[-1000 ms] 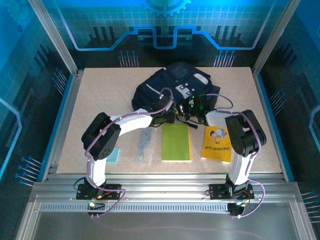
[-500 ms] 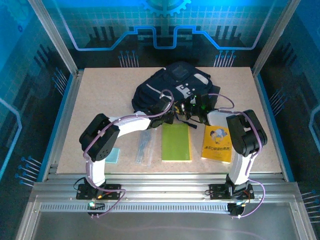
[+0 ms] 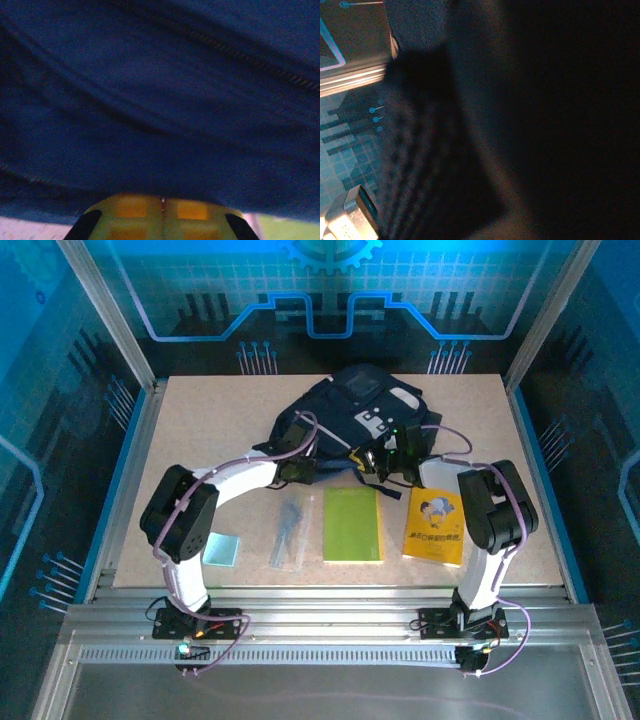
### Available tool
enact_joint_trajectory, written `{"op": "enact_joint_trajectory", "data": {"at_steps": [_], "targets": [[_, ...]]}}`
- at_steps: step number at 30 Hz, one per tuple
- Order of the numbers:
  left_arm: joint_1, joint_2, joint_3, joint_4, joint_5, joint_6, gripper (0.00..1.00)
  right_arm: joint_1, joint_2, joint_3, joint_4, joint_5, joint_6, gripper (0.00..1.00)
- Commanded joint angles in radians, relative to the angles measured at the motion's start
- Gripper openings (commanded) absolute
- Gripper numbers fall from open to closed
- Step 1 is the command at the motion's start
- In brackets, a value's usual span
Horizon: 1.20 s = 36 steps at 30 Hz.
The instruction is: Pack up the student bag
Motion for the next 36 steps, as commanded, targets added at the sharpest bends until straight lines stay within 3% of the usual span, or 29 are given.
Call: {"op": "enact_joint_trajectory", "data": {"at_steps": [1,5,9,16,22,24,26,28,31,36], "targets": [[0.074,-0.054,-0.023,-0.191,-0.147,0.038,0.0,-0.059,-0.072,0.057,-0.087,0.028,-0.115,0.0],[0.131,-0.113,-0.066,-0.204,-0.142,0.003,0.0,-0.057,-0.054,0.134,-0.161,0.006,-0.229,0.0],[0.123,-0.227,-0.141,-0.152,-0.081,-0.036,0.0,-0.051,0.011,0.278,-0.244,-0.091,-0.331,0.0],[0.028,-0.395,-0.23,-0.069,-0.019,-0.092,0.0,0.015,0.158,0.599,-0.494,-0.192,-0.496,0.0],[-0.038,-0.34,-0.177,-0.016,0.095,-0.121,0.0,-0.019,0.246,0.684,-0.536,-0.133,-0.489,0.04],[-0.054,-0.293,-0.134,-0.001,0.12,-0.118,0.0,-0.033,0.245,0.676,-0.523,-0.119,-0.469,0.19],[-0.068,-0.247,-0.082,0.017,0.154,-0.117,0.0,-0.047,0.23,0.659,-0.528,-0.112,-0.458,0.53],[-0.081,-0.214,-0.034,0.037,0.191,-0.119,0.0,-0.058,0.199,0.633,-0.563,-0.085,-0.479,0.73],[-0.099,-0.175,0.028,0.065,0.242,-0.13,0.0,-0.076,0.118,0.553,-0.617,-0.035,-0.517,0.85],[-0.125,-0.117,0.108,0.08,0.315,-0.148,0.0,-0.1,-0.067,0.34,-0.65,0.053,-0.545,0.88]]}}
